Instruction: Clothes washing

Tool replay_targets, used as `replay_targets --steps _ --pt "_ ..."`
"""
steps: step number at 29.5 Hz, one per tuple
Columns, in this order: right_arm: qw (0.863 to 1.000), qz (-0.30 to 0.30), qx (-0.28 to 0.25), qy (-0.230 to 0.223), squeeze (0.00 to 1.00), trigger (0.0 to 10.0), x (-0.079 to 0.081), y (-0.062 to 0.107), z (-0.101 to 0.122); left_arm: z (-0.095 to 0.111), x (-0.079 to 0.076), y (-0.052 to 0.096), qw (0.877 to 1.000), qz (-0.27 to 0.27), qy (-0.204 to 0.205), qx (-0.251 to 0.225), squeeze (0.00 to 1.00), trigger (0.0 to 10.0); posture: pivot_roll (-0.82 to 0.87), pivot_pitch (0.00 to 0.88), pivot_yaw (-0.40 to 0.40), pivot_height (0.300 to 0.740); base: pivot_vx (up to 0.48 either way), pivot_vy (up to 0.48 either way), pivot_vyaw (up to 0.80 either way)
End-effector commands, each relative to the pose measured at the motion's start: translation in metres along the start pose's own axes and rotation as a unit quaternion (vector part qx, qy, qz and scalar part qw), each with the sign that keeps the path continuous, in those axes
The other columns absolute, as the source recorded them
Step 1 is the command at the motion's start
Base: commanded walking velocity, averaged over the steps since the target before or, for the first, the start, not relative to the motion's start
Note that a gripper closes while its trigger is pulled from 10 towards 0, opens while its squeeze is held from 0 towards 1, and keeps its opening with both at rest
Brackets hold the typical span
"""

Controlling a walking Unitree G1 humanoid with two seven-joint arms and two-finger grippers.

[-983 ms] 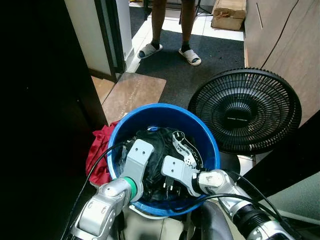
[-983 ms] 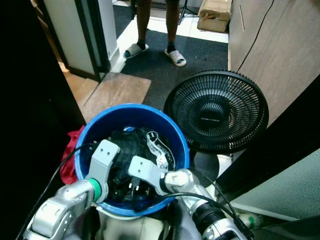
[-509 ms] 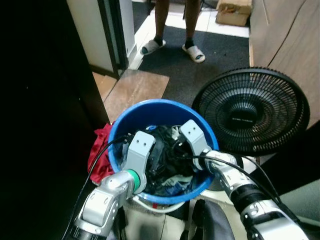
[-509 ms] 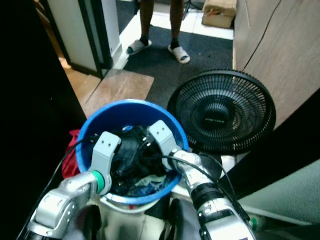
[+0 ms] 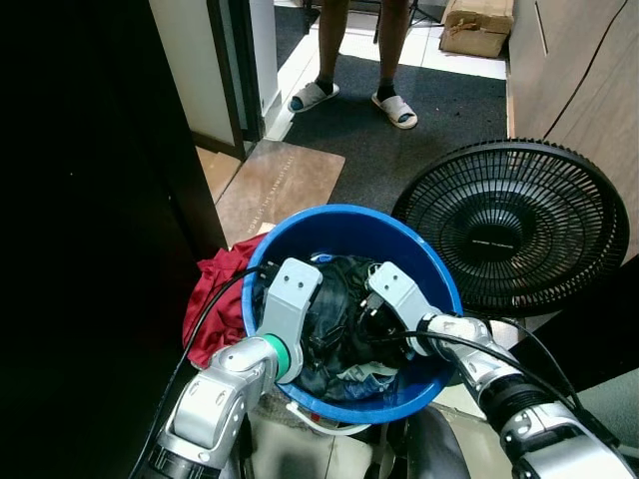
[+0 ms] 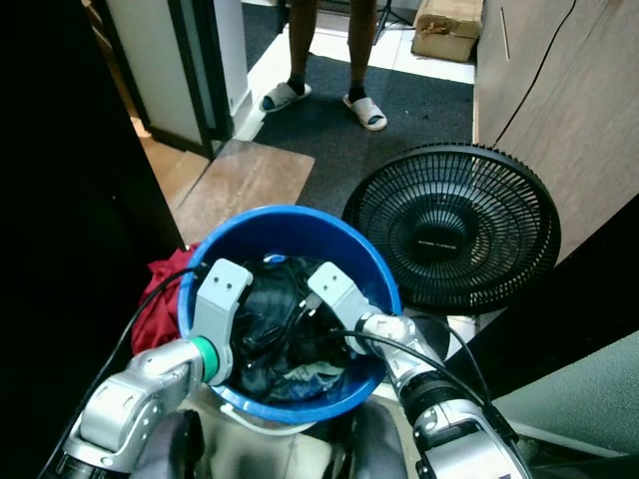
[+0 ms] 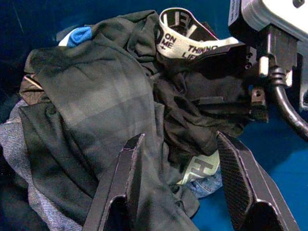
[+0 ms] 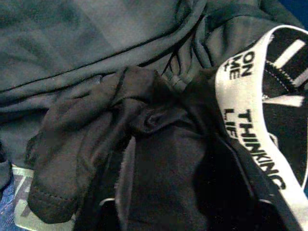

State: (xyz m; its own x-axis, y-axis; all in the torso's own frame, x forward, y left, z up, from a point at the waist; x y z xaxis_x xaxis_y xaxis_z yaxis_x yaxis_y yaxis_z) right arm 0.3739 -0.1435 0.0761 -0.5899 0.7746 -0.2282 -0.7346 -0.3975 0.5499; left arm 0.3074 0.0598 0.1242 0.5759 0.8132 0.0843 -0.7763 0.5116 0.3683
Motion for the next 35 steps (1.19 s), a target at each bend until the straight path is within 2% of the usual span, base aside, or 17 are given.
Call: replay_targets --steps 1,9,16,17,18,20,21,23,24,26,27,28,29,30,31,32,35 --pt "0.999 0.007 0.047 -0.014 1.0 10.0 0.005 0.001 -0.031 -0.028 0.005 0.002 0.998 0.008 0.018 0.054 0.0 10.0 0.06 0.204 0.058 0.58 0.0 0.0 0.0" --pt "0.998 0.055 0.024 -0.002 1.0 10.0 0.02 -0.002 -0.023 -0.03 0.006 0.002 0.998 0.008 0.017 0.057 0.0 10.0 0.06 0.203 0.064 0.58 0.0 0.0 0.0" --pt "0.994 0.099 0.049 -0.003 1.0 10.0 0.04 -0.006 -0.034 -0.031 0.007 0.002 0.998 0.008 0.017 0.058 0.0 10.0 0.06 0.204 0.066 0.58 0.0 0.0 0.0" --pt "0.993 0.104 0.058 -0.005 1.0 9.1 0.043 -0.007 -0.037 -0.031 0.007 0.003 0.998 0.008 0.018 0.058 0.0 10.0 0.06 0.207 0.068 0.58 0.0 0.0 0.0" --pt "0.993 0.104 0.058 -0.005 1.0 9.1 0.043 -0.007 -0.037 -0.031 0.007 0.003 0.998 0.008 0.018 0.058 0.0 10.0 0.06 0.207 0.068 0.58 0.0 0.0 0.0" --pt "0.991 0.114 0.07 -0.005 1.0 4.2 0.047 -0.008 -0.041 -0.031 0.007 0.003 0.998 0.007 0.018 0.059 0.0 10.0 0.06 0.207 0.068 0.58 0.0 0.0 0.0" --pt "0.99 0.118 0.071 -0.006 1.0 0.0 0.049 -0.008 -0.04 -0.031 0.007 0.004 0.998 0.007 0.019 0.06 0.0 10.0 0.06 0.211 0.073 0.58 0.0 0.0 0.0" --pt "0.99 0.121 0.069 -0.006 1.0 0.0 0.05 -0.009 -0.038 -0.032 0.007 0.004 0.998 0.007 0.019 0.061 0.0 10.0 0.06 0.211 0.073 0.58 0.0 0.0 0.0" --pt "0.99 0.121 0.066 -0.009 0.93 0.0 0.05 -0.009 -0.036 -0.032 0.007 0.004 0.998 0.007 0.019 0.062 0.0 10.0 0.06 0.213 0.076 0.58 0.0 0.0 0.0" --pt "0.991 0.12 0.063 -0.013 0.63 0.0 0.049 -0.01 -0.035 -0.032 0.007 0.005 0.998 0.006 0.019 0.062 0.0 10.0 0.06 0.213 0.076 0.58 0.0 0.0 0.0" --pt "0.991 0.12 0.062 -0.014 0.63 0.0 0.049 -0.01 -0.034 -0.032 0.007 0.005 0.998 0.006 0.02 0.063 0.0 10.0 0.06 0.213 0.076 0.58 0.0 0.0 0.0" --pt "0.991 0.121 0.062 -0.014 0.35 0.0 0.05 -0.01 -0.034 -0.033 0.007 0.005 0.998 0.006 0.019 0.063 0.0 10.0 0.06 0.214 0.079 0.58 0.0 0.0 0.0" --pt "0.99 0.122 0.062 -0.015 0.35 0.0 0.05 -0.01 -0.034 -0.033 0.007 0.005 0.998 0.005 0.019 0.063 0.0 10.0 0.06 0.214 0.079 0.58 0.0 0.0 0.0" --pt "0.99 0.124 0.061 -0.017 0.09 0.0 0.051 -0.01 -0.034 -0.033 0.008 0.005 0.998 0.005 0.019 0.064 0.0 10.0 0.06 0.216 0.082 0.58 0.0 0.0 0.0" --pt "0.99 0.125 0.06 -0.018 0.09 0.0 0.051 -0.01 -0.034 -0.033 0.008 0.005 0.998 0.005 0.019 0.064 0.0 10.0 0.06 0.216 0.082 0.58 0.0 0.0 0.0" --pt "0.99 0.125 0.059 -0.022 0.0 0.0 0.051 -0.01 -0.033 -0.033 0.008 0.005 0.998 0.004 0.019 0.064 0.0 10.0 0.06 0.217 0.085 0.58 0.0 0.0 0.0" --pt "0.99 0.125 0.054 -0.029 0.0 0.0 0.052 -0.011 -0.033 -0.033 0.008 0.005 0.998 0.004 0.018 0.065 0.0 10.0 0.06 0.217 0.086 0.58 0.0 0.0 0.0"
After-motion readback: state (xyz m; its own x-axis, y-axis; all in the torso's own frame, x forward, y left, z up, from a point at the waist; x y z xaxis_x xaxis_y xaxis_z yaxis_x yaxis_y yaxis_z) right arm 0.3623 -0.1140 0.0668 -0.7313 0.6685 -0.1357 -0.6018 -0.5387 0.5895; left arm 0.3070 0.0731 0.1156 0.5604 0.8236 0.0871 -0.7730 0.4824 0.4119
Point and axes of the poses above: a point about 5 cm out from each wrist's last joint towards the gripper, its own y axis pointing back from the gripper into the wrist, its own z axis along the axis of the wrist's last joint, x = y × z, the point moved 2 cm from there along -y, pointing out of the wrist towards the gripper, and after that the axes turned 9 degrees about -y, right-handed, at the moved point
